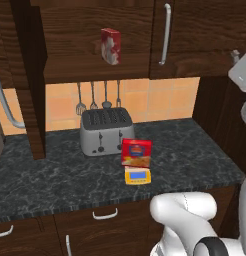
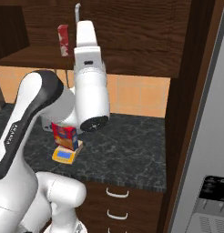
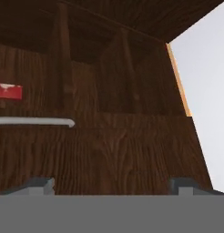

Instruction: Pick the boxed food and place it on the digital scale for weighing, and close the cabinet.

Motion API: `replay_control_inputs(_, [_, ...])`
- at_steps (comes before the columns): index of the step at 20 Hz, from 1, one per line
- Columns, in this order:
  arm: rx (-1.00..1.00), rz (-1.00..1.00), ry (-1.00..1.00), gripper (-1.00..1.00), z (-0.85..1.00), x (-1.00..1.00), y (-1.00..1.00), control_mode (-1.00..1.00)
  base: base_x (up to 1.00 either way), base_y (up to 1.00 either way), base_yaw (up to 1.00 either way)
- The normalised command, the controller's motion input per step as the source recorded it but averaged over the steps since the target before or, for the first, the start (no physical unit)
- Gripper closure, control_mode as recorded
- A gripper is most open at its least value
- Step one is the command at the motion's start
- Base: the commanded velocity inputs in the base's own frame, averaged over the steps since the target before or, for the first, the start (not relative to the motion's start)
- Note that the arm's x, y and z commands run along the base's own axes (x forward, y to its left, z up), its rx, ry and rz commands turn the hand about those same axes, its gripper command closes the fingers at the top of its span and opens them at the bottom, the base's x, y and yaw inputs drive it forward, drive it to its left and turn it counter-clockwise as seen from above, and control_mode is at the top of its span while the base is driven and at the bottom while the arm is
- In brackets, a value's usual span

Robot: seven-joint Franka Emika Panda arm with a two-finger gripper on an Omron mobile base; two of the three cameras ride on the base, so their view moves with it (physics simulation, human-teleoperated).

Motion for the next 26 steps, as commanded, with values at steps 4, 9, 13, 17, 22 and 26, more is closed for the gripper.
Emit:
replay_control_inputs(4, [-0.01, 0.00, -0.15, -1.00, -0.57, -0.94, 0.47, -1.00, 0.00, 0.00, 0.00])
replay_control_inputs(9, [-0.14, 0.00, -0.31, -1.00, -0.92, -0.72, 1.00, -1.00, 0.00, 0.00, 0.00])
replay_control_inputs(13, [-0.01, -0.04, -0.07, -1.00, -0.55, -0.17, 1.00, -1.00, 0.00, 0.00, 0.00])
replay_control_inputs(17, [-0.09, -0.11, 0.00, -1.00, -0.87, -0.23, 1.00, -1.00, 0.00, 0.00, 0.00])
replay_control_inputs(22, [-0.06, -0.15, 0.00, -1.00, -0.24, -1.00, 1.00, -1.00, 0.00, 0.00, 0.00])
replay_control_inputs(26, [0.00, -0.25, 0.00, -1.00, -0.34, -1.00, 1.00, -1.00, 0.00, 0.00, 0.00])
